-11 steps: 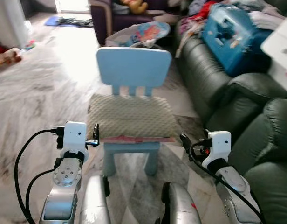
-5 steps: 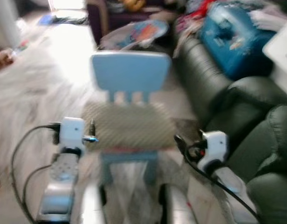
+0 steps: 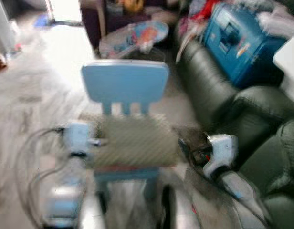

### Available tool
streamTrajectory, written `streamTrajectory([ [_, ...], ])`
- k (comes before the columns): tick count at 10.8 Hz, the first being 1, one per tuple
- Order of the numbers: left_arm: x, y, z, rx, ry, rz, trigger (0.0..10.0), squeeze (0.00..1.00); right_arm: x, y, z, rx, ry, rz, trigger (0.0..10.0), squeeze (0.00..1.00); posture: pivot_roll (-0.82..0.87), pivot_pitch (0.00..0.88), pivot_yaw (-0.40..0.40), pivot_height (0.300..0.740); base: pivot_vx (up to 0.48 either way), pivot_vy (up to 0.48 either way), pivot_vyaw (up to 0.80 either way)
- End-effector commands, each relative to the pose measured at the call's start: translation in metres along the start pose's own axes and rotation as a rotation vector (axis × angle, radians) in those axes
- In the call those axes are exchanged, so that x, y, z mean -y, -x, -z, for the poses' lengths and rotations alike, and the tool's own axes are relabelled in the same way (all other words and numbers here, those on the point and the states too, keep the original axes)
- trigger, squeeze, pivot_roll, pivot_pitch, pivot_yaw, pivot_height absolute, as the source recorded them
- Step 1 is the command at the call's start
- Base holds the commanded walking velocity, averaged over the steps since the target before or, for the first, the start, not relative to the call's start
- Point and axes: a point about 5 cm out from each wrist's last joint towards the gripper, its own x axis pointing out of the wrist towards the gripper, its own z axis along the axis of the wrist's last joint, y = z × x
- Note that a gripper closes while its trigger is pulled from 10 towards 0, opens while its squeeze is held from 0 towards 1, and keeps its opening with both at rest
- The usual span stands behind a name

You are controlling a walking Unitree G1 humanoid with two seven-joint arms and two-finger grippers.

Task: Move the pillow to the sofa

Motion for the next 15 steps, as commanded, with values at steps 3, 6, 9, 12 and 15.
streamTrajectory([
  [3,-0.018,0.003,0.001,0.001,-0.049,-0.079,10.0,0.0,-0.008,-0.004,-0.005,0.028,-0.012,-0.022,10.0,0.0,-0.02,0.009,-0.063,0.582,0.089,0.0,0.35],
  [6,-0.018,0.004,0.005,-0.022,-0.049,-0.07,10.0,0.0,-0.008,-0.002,-0.004,0.023,-0.029,-0.013,10.0,0.0,-0.02,0.022,-0.062,0.582,0.0,0.0,0.0],
  [9,-0.018,0.003,0.023,-0.158,-0.03,-0.016,10.0,0.0,-0.013,-0.002,-0.002,-0.009,-0.048,-0.032,10.0,0.0,-0.02,0.06,-0.061,0.522,0.0,0.0,0.0],
  [12,-0.038,0.0,0.031,-0.267,-0.04,-0.023,10.0,0.0,-0.012,-0.013,0.001,-0.091,-0.059,-0.043,10.0,0.0,-0.01,0.153,-0.062,0.517,0.0,0.0,0.0],
  [15,-0.044,-0.03,0.019,-0.256,0.007,-0.032,10.0,1.0,-0.009,-0.044,-0.009,-0.12,-0.055,-0.061,10.0,1.0,-0.03,0.215,-0.061,0.517,0.0,0.0,0.0],
])
